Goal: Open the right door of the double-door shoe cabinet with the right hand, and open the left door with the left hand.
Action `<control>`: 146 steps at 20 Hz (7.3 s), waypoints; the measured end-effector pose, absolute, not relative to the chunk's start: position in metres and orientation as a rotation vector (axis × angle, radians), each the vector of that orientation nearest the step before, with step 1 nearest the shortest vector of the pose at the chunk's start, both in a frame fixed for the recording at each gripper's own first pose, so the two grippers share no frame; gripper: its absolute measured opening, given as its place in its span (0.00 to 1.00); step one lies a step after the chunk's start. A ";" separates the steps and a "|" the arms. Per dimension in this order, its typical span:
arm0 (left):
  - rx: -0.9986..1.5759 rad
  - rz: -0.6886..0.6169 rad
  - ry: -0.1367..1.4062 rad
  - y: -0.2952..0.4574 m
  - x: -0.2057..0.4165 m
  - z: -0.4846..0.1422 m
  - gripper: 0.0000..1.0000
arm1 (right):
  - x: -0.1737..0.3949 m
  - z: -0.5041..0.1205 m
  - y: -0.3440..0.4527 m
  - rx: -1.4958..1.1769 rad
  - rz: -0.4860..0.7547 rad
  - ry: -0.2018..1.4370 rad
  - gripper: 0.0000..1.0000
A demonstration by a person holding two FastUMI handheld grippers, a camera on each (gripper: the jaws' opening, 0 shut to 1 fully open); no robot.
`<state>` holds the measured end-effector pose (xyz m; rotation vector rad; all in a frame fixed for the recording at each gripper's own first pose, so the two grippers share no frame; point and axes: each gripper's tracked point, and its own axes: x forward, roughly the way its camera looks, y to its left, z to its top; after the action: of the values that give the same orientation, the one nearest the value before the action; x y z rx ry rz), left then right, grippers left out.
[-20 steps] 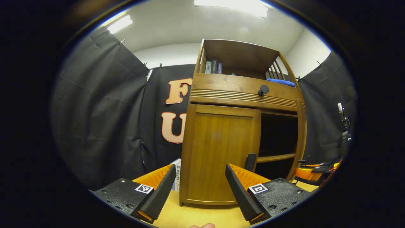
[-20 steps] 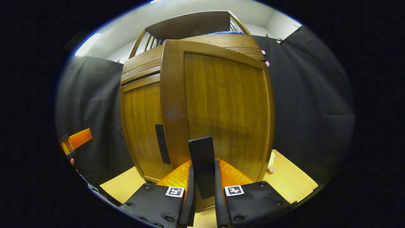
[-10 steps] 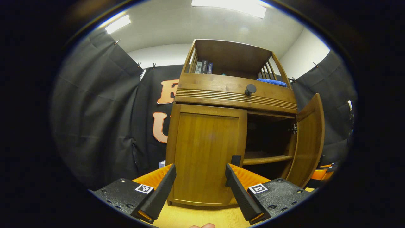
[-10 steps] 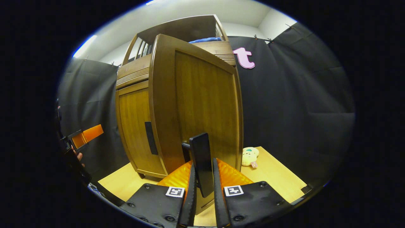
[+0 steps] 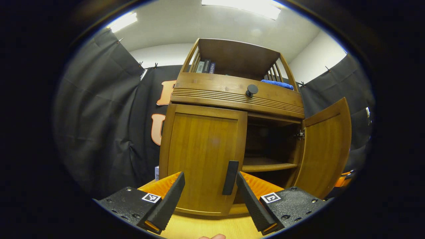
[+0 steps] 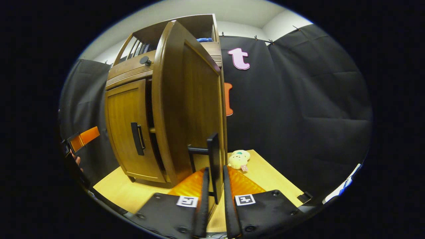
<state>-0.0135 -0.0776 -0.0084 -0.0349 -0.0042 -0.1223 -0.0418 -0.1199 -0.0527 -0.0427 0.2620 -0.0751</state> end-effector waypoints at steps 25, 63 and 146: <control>-0.142 -0.240 0.039 -0.129 0.059 -0.049 0.98 | -0.040 -0.046 -0.219 0.010 0.185 0.244 0.29; -0.005 -0.366 0.104 -0.130 0.118 -0.077 0.24 | -0.099 -0.016 -0.087 0.038 -0.030 0.137 0.98; -0.177 -0.335 0.051 -0.091 -0.063 0.000 0.39 | -0.069 -0.051 -0.035 -0.011 0.255 0.183 0.89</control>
<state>-0.0633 -0.0909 0.0003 -0.1767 0.0510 -0.3347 -0.0687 -0.0345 -0.0514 -0.0107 0.1832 0.2551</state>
